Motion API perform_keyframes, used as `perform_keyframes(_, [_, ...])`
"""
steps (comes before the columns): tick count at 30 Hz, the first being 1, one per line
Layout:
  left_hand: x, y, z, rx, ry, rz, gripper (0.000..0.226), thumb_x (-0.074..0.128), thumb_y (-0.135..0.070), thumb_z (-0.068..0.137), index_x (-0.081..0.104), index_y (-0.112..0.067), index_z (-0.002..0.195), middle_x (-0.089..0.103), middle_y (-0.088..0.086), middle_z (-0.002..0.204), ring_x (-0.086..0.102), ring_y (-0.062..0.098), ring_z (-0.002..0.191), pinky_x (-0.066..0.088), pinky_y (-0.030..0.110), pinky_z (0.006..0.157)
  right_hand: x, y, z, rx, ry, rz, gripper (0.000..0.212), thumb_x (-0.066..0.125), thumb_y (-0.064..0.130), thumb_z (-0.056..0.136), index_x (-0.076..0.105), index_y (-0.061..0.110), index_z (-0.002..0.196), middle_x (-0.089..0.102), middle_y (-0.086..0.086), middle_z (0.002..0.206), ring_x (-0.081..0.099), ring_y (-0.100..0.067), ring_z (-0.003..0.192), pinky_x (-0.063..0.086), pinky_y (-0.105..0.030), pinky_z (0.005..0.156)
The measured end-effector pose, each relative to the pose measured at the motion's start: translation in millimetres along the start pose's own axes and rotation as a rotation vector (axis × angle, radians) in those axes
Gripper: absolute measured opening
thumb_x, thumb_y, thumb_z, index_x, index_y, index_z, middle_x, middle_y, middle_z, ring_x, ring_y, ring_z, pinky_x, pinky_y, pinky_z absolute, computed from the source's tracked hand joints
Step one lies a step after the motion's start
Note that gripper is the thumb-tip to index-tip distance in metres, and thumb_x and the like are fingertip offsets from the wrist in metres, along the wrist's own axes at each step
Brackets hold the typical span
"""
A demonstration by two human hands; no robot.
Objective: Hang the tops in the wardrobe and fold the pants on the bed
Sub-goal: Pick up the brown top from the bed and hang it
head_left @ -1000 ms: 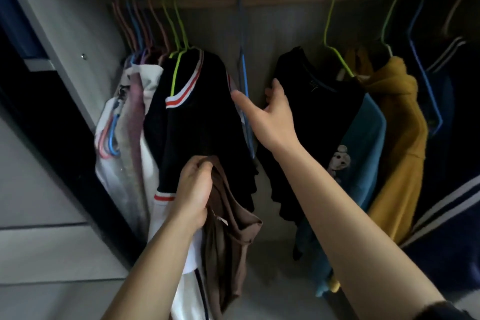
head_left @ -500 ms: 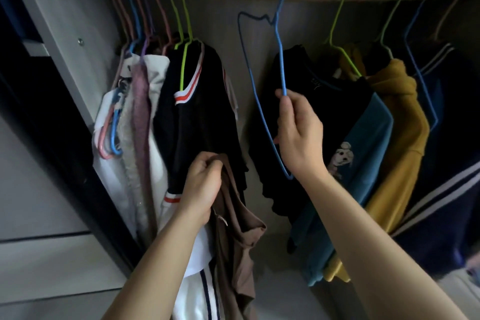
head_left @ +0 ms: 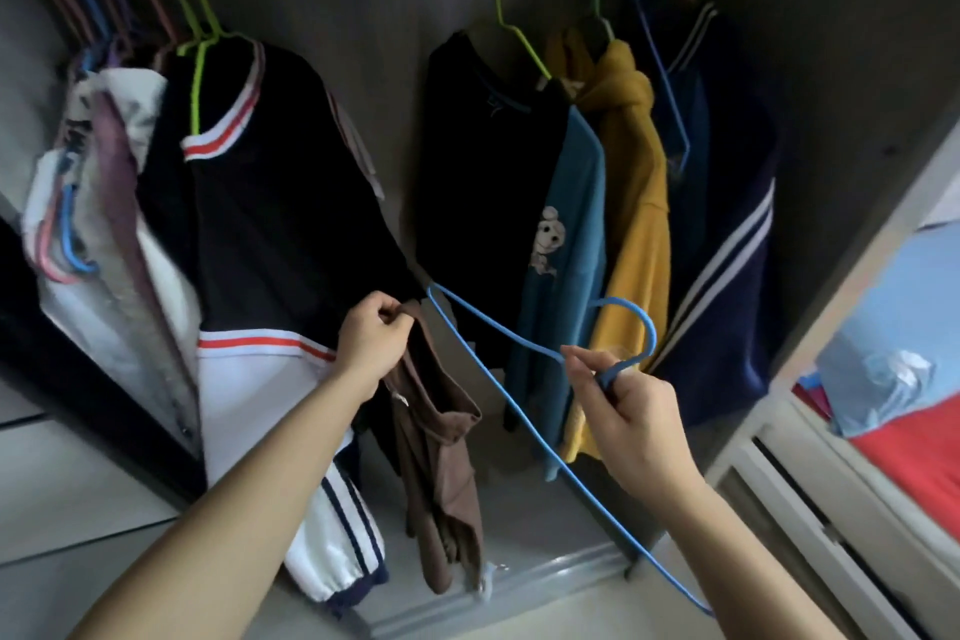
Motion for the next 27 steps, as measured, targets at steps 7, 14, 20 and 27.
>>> perform_keyframes(7, [20, -18, -10, 0.084, -0.068, 0.117, 0.002, 0.065, -0.013, 0.084, 0.065, -0.014, 0.086, 0.063, 0.001, 0.071, 0.063, 0.027, 0.078, 0.048, 0.033, 0.074, -47, -4, -27, -0.048, 0.129, -0.099, 0.042, 0.054, 0.036, 0.1, 0.051, 0.012, 0.066, 0.057, -0.009, 0.058, 0.038, -0.025, 0.053, 0.042, -0.042, 0.051])
perform_keyframes(14, [53, -64, -61, 0.203, 0.207, 0.145, 0.013, 0.064, -0.007, 0.083, 0.073, -0.016, 0.08, 0.067, -0.002, 0.071, 0.062, 0.017, 0.072, 0.043, 0.023, 0.063, -37, 15, -8, -0.047, 0.215, -0.067, 0.033, 0.052, 0.025, 0.102, 0.065, 0.0, 0.084, 0.055, -0.009, 0.058, 0.051, -0.023, 0.056, 0.047, -0.041, 0.06])
perform_keyframes(20, [41, -105, -82, 0.269, 0.394, -0.055, 0.024, 0.058, -0.009, 0.091, 0.078, -0.022, 0.094, 0.075, -0.006, 0.087, 0.069, 0.016, 0.092, 0.053, 0.035, 0.092, -49, 23, 19, 0.197, 0.222, 0.278, 0.018, 0.055, 0.02, 0.1, 0.072, 0.022, 0.104, 0.061, 0.004, 0.062, 0.049, -0.005, 0.048, 0.04, -0.024, 0.049])
perform_keyframes(27, [26, -135, -71, 0.626, 0.23, 0.542, 0.047, 0.035, -0.042, 0.1, 0.057, -0.018, 0.134, 0.056, 0.002, 0.134, 0.039, 0.024, 0.132, 0.018, 0.032, 0.106, -81, 51, 26, 0.105, 0.284, 0.607, 0.028, 0.053, 0.01, 0.101, 0.061, 0.006, 0.127, 0.067, -0.012, 0.076, 0.056, -0.018, 0.053, 0.047, -0.025, 0.046])
Point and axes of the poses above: each hand's wrist, its own z-axis towards the middle knuckle, its own x-axis out of the palm, y = z × x, the point moved 2 cm from there along z, towards the middle knuckle
